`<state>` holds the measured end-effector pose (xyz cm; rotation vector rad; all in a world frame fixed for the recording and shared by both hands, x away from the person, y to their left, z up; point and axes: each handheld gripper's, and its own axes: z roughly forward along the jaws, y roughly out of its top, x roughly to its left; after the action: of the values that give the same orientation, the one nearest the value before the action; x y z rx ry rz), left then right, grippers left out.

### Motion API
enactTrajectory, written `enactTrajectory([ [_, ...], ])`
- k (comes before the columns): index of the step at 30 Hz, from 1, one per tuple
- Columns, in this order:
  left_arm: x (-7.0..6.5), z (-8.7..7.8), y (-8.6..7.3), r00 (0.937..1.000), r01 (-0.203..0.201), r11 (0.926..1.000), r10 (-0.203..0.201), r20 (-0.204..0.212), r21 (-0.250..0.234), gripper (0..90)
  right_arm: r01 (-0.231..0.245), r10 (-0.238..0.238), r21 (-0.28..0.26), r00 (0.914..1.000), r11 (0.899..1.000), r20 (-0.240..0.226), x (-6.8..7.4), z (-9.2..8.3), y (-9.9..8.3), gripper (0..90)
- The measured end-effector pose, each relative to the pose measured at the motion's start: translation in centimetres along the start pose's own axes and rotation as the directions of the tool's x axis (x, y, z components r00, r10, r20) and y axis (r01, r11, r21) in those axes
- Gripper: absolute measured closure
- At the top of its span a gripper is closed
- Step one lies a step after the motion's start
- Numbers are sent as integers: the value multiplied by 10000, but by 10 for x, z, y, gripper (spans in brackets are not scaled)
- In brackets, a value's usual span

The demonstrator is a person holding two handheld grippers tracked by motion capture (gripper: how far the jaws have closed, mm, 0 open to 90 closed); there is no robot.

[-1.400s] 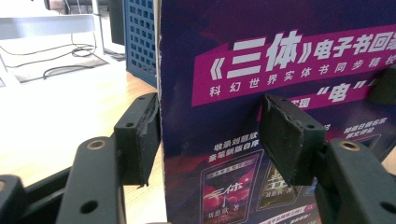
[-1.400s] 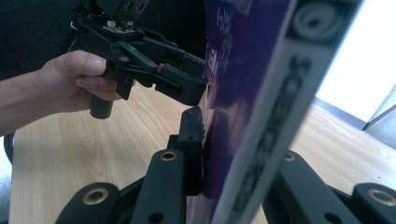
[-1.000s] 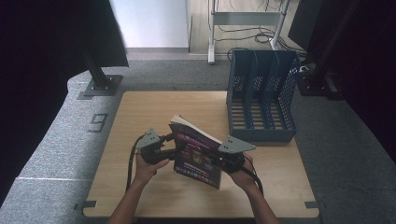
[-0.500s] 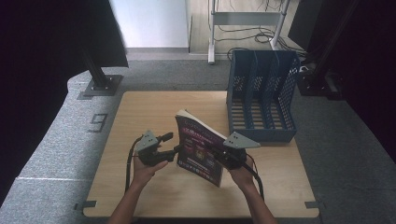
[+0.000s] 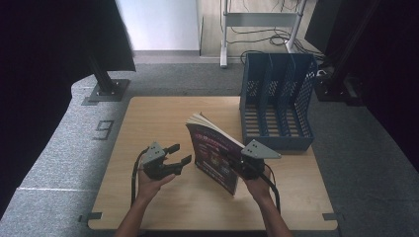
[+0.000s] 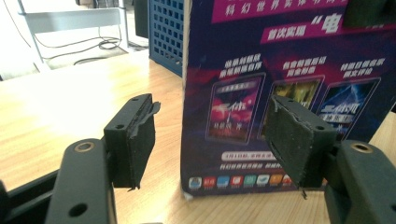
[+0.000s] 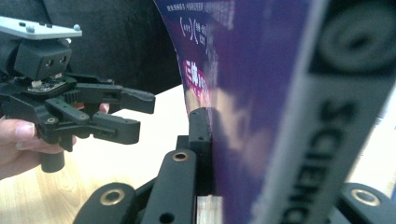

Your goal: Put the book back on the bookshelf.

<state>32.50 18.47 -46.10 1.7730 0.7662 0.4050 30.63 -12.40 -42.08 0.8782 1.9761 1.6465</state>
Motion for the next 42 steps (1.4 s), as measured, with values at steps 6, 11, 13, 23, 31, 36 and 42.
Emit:
enactTrajectory([
  [6, 1, -3, 0, 9998, 7, 10000, -7, -212, -18, 338, -396, 397, -278, 9992, 9988, 22, -7, -8, 0, 817],
  [11, -1, -1, -2, 9999, -58, 9999, 60, -140, 133, 336, -398, 408, -437, 9989, 9983, 228, -9, -16, 0, 818],
  [13, -1, 1, -5, 9999, -46, 9997, 48, -105, 236, 337, -404, 421, -531, 9986, 9978, 305, -10, -19, 1, 818],
  [23, -5, 2, -10, 9996, -213, 9983, 222, -152, 545, 336, -472, 531, -877, 9964, 9950, 661, -17, -28, 5, 817],
  [31, -3, 4, -12, 9996, -150, 9977, 165, -223, 664, 336, -472, 559, -1035, 9950, 9935, 826, -21, -33, 7, 817],
  [36, -2, 4, -13, 9996, -149, 9969, 166, -215, 775, 336, -546, 648, -1101, 9937, 9924, 911, -23, -36, 7, 818],
  [42, -3, 4, -14, 9995, -135, 9969, 156, -260, 779, 338, -559, 683, -1190, 9923, 9913, 1031, -25, -39, 8, 817],
])
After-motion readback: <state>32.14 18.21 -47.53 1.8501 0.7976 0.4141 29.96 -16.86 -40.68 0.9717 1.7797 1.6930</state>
